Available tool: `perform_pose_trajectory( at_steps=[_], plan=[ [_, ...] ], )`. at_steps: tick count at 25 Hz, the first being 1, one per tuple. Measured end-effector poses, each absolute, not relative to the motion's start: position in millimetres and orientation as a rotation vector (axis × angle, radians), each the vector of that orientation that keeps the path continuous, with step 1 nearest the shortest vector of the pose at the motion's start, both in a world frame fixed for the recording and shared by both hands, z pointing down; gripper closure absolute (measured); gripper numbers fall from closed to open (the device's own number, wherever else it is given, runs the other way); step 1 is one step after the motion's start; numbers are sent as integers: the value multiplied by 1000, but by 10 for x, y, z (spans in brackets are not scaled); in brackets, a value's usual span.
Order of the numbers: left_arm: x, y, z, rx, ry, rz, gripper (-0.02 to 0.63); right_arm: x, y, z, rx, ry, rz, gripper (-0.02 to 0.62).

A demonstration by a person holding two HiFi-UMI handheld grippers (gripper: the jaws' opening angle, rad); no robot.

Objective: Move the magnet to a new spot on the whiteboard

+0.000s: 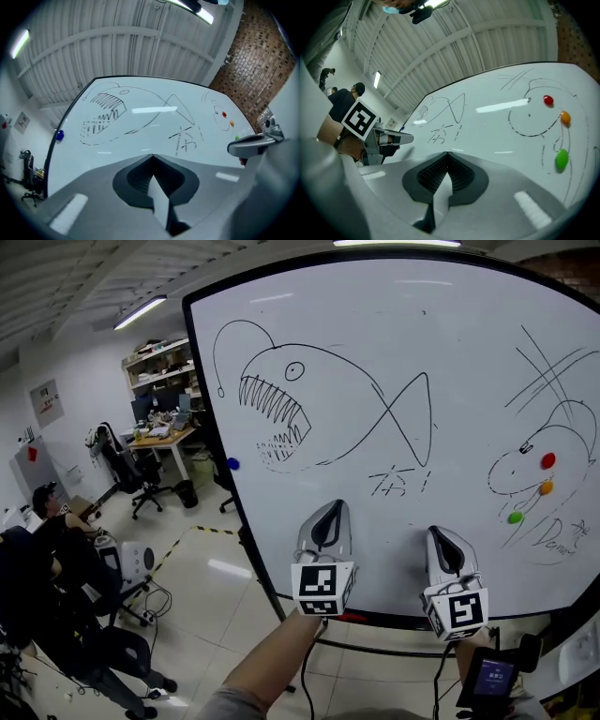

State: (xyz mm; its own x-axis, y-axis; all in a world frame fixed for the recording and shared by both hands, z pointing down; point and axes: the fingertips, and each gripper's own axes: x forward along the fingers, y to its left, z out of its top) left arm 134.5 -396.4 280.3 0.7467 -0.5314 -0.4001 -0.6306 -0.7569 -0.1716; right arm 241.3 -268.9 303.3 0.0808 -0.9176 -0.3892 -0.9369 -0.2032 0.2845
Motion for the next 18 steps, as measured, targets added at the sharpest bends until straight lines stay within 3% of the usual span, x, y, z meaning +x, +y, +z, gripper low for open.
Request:
perform_pose_trajectory(
  at_steps=[18],
  plan=[
    [3229,-2320,3017,-2744,630,428,604,4120,-1158,3090,-2529,1732,704,588]
  ],
)
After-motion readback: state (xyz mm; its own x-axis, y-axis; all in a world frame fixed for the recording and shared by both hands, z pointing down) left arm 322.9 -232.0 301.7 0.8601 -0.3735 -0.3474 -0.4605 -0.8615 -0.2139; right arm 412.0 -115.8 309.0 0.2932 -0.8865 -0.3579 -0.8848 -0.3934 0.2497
